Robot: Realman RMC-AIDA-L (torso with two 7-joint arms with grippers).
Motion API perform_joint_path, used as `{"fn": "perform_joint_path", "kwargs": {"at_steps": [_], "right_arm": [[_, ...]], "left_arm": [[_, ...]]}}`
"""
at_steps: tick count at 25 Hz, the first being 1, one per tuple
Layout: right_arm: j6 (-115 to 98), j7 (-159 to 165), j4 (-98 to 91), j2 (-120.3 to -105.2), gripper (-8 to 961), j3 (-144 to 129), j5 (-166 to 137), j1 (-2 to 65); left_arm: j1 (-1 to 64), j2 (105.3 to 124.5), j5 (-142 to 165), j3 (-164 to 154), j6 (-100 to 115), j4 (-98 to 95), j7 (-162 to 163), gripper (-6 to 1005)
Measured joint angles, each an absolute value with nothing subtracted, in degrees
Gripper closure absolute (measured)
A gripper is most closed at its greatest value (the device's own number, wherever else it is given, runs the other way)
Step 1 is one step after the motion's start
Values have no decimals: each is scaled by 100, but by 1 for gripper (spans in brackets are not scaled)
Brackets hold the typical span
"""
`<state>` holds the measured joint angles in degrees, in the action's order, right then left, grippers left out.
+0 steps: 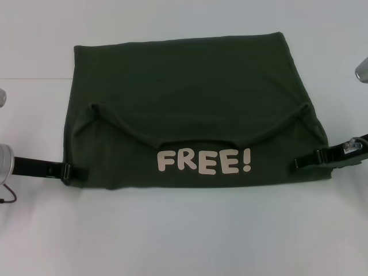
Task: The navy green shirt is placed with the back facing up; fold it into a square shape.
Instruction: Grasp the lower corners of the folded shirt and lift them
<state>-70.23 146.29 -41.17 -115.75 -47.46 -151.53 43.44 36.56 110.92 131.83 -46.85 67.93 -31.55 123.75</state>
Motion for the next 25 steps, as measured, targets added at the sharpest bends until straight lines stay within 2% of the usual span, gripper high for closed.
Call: {"fn": "perform_joint_path", "kwargs": {"at_steps": [10, 20, 25], "right_arm": [[-6953, 14645, -4090, -11580, 126, -4723, -15115, 4366], [-6942, 14620, -4087, -11584, 354, -4734, -15108, 4370], [-6942, 14629, -4086, -11582, 560, -4716, -15108, 4354]], "left_arm": [[3662, 11092, 13183, -4685, 6795, -3155, 12375, 951], [3666, 11091, 13176, -4685, 6800, -3155, 12382, 951], [3673, 11084, 13174, -4685, 6804, -3155, 12393, 950]]}}
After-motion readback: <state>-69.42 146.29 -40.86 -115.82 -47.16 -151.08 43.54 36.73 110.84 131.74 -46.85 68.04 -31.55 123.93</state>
